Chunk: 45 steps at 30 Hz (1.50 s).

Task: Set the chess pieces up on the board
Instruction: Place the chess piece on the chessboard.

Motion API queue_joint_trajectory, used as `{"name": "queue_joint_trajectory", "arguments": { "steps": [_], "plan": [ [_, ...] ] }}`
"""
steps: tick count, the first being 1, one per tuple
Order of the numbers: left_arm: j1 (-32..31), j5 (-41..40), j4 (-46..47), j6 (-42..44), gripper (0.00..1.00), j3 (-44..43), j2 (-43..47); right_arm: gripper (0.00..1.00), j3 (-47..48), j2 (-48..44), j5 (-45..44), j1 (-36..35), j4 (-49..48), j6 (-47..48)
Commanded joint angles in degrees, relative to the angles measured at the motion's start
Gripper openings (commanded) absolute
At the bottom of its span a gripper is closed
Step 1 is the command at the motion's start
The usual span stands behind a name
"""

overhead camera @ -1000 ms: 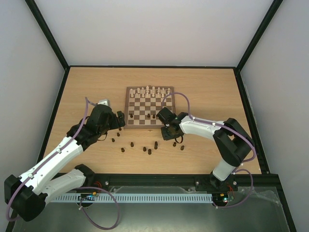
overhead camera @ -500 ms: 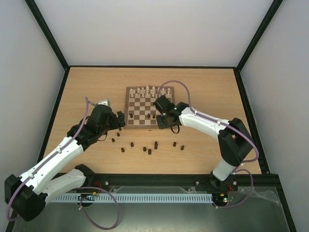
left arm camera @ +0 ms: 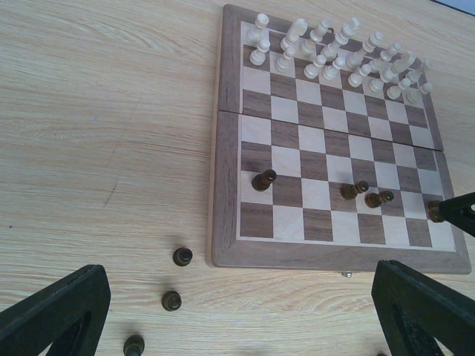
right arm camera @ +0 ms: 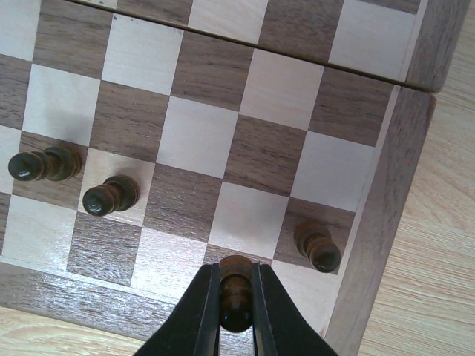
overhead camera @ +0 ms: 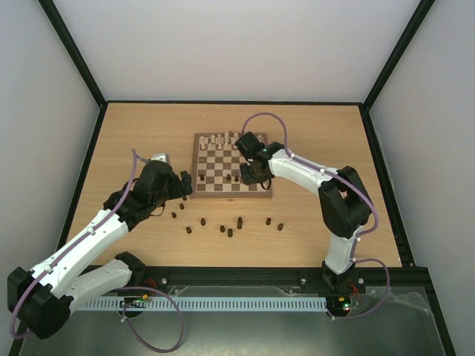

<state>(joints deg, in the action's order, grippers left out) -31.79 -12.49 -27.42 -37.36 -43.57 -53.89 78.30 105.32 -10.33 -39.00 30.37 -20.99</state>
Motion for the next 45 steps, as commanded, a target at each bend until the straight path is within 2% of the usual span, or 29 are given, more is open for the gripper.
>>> {"name": "queue_joint_trajectory", "arguments": {
  "steps": [1,27,38,45],
  "plan": [
    [0.6,-0.6,0.3,0.7,1.0,-0.1,-0.4,0.06,1.5,1.5,0.5,0.3,3.3,1.0],
    [1.0,-0.2,0.8,1.1,1.0,0.5,-0.4,0.1,5.1,7.4,-2.3,1.4,3.8,0.8],
    [2.0,-0.6,0.7,1.2,0.99,0.6,-2.5,0.34,5.1,5.0,0.1,1.4,3.0,1.1],
    [5.4,2.1,0.8,2.3,0.99,0.0,-7.8,0.37,1.4,-5.5,2.4,0.6,1.6,0.1]
  ]
}}
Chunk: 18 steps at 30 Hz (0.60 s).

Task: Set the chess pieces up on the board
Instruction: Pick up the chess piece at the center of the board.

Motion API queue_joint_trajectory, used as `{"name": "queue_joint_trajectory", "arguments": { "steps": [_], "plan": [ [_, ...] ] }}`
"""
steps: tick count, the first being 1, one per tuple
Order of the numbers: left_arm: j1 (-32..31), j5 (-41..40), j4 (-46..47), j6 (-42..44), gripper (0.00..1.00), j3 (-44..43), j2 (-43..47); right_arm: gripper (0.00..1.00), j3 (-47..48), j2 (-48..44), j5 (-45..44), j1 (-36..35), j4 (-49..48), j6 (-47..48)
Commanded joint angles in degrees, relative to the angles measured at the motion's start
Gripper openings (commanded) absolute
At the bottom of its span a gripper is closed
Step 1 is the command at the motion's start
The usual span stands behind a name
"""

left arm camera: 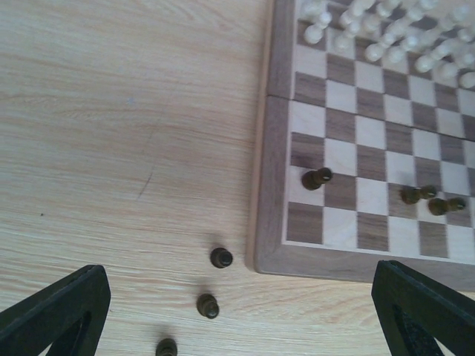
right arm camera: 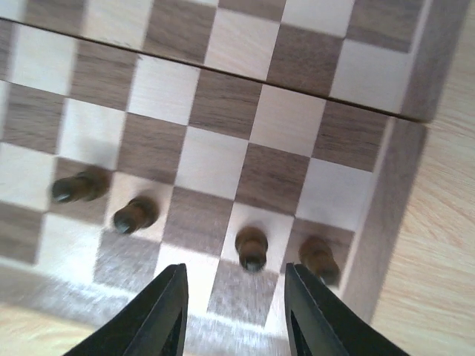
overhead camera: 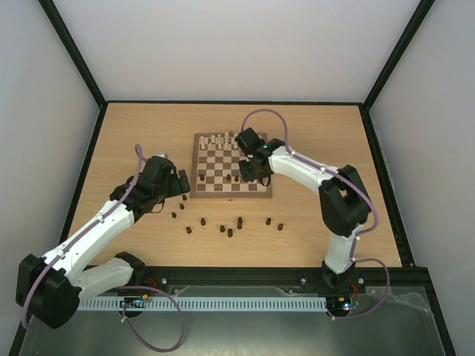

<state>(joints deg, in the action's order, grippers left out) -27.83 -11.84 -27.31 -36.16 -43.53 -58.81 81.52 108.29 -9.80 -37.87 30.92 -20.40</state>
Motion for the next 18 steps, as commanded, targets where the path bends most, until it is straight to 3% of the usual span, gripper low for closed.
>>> {"name": "queue_joint_trajectory", "arguments": {
  "steps": [1,4,13,18],
  "plan": [
    [1.7,1.3,0.7,1.0,1.0,-0.2,-4.1,0.38,-2.8,-10.1,2.0,-0.9,1.0,-0.6],
    [1.7,0.8,1.3,0.8,0.98,-0.4,-8.1,0.4,-5.6,-14.9,2.6,-1.8,0.7,-0.9],
    [1.1,2.3,5.6,0.0,0.58,0.0,-18.2,0.41,-11.1,-22.6,5.2,-2.5,-0.2,-0.3],
    [0.4,0.9,6.2,-0.2,0.48,-0.6,-21.5,0.41,-11.5,-22.0,6.5,-3.1,-0.8,-0.1]
  ]
}}
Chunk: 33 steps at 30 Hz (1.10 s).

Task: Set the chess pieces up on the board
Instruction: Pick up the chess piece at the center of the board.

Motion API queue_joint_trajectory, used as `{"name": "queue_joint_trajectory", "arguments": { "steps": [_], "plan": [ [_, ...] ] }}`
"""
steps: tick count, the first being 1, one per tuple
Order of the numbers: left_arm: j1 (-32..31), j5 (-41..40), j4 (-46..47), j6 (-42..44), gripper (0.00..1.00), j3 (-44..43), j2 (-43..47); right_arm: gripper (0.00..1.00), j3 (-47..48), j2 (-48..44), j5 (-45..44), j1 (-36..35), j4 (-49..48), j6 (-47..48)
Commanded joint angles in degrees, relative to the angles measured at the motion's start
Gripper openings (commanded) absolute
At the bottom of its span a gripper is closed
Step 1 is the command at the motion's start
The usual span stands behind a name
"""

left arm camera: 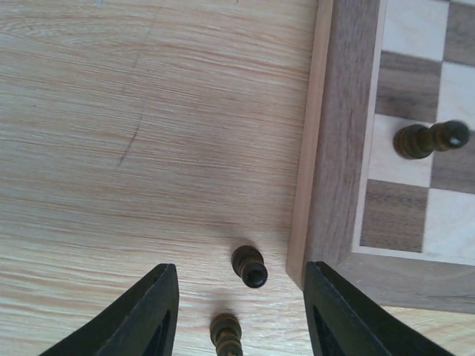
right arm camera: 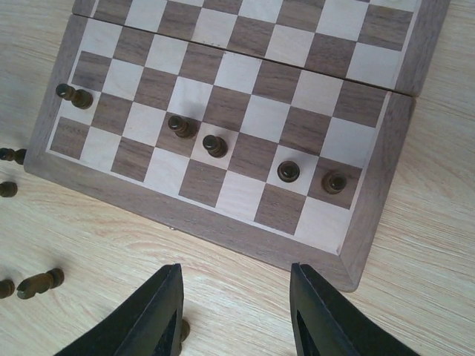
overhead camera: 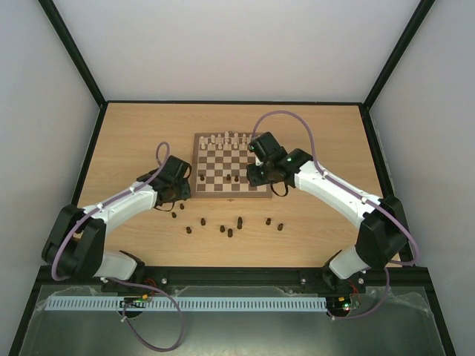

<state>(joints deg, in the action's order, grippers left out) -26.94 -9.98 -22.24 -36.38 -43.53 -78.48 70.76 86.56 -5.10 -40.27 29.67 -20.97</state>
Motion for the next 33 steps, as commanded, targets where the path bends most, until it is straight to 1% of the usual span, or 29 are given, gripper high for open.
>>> {"name": "queue_joint_trajectory", "arguments": {
  "steps": [1,4,8,12,16,20,24,27,29,33],
  "plan": [
    [-0.5,-1.1,1.3,0.2,0.46,-0.6,-2.4,0.41,-0.8,-0.1,1.8,-0.9,0.3,0.5],
    [-0.5,-1.0,1.9,0.5,0.4,-0.6,-4.2,0.41,-1.0,0.2,2.0,-1.1,-0.1,0.5],
    [-0.5,0.2,3.2,0.8,0.35,-0.6,-6.1,0.41,-1.2,0.5,1.8,-1.1,-0.3,0.6],
    [-0.5,0.7,3.6,1.2,0.3,-0.6,-7.0,0.41,-1.1,0.7,1.6,-1.2,-0.3,0.6],
    [-0.5,0.9,4.1,1.2,0.29,-0.2,-7.6,0.41,-1.1,1.0,1.6,-1.1,-0.2,0.7],
    [-0.5,1.2,4.5,1.2,0.23,0.1,-8.2,0.41,-1.1,1.1,1.6,-1.2,-0.2,0.7],
    [-0.5,1.1,4.4,1.3,0.23,0.3,-8.3,0.41,-1.2,1.2,1.7,-1.1,-0.2,0.7],
    [-0.5,0.9,4.1,1.3,0.26,0.3,-8.4,0.41,-1.4,1.4,1.7,-1.1,-0.4,0.7],
    [-0.5,0.6,4.0,1.3,0.29,0.5,-8.5,0.41,-1.5,1.3,1.8,-1.1,-0.6,0.7],
    [-0.6,0.8,4.0,1.2,0.32,0.5,-9.0,0.41,-1.7,1.5,1.8,-1.2,-0.8,0.7]
  ]
}}
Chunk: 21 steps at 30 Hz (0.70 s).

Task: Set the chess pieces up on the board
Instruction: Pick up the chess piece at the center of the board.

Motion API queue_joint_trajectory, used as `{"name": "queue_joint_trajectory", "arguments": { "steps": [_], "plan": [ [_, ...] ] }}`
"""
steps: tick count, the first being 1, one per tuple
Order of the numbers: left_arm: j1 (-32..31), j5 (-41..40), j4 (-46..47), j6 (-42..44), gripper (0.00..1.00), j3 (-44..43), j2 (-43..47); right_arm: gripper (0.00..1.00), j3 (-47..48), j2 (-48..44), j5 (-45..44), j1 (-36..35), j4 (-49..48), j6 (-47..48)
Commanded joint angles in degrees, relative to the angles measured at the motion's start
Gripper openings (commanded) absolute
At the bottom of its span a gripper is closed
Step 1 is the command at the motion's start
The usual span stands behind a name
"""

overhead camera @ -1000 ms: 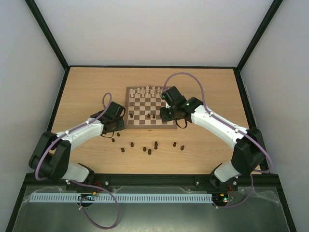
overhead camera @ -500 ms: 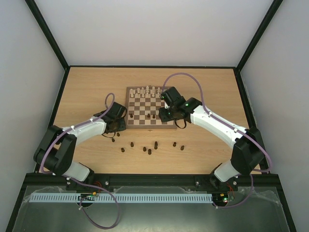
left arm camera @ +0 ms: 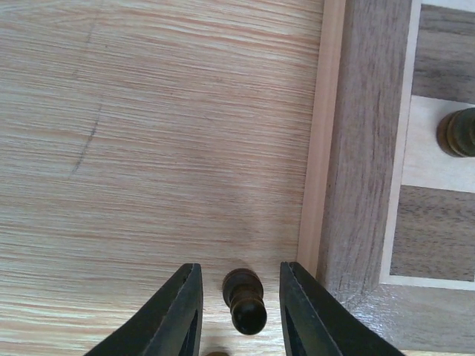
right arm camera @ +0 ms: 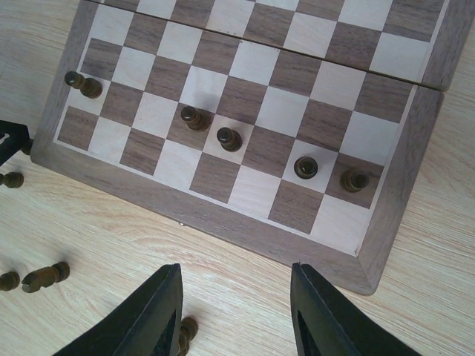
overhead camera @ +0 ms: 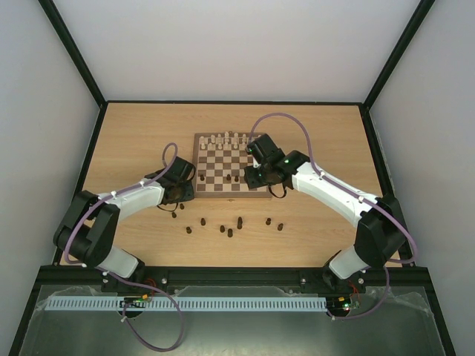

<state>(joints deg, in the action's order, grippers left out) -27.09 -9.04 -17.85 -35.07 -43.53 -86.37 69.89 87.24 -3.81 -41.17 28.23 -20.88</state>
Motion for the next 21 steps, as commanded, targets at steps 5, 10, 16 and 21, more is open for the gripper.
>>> {"name": "queue_joint_trajectory", "arguments": {
  "steps": [5,10,16,21],
  "plan": [
    [-0.4,0.2,-0.2,0.0,0.28,1.1,-1.3,0.41,-1.0,1.0,0.6,-0.4,0.6,0.6],
    [-0.4,0.2,-0.4,0.0,0.25,1.5,-1.3,0.41,-1.1,0.9,0.7,-0.4,0.3,0.6],
    [-0.5,-0.1,-0.3,-0.1,0.1,1.3,-1.0,0.41,-1.3,1.0,0.8,-0.4,0.3,0.6],
    [-1.0,-0.8,-3.0,0.0,0.03,-0.4,0.3,0.41,-1.4,0.6,0.9,-0.3,0.3,0.5]
  ]
}}
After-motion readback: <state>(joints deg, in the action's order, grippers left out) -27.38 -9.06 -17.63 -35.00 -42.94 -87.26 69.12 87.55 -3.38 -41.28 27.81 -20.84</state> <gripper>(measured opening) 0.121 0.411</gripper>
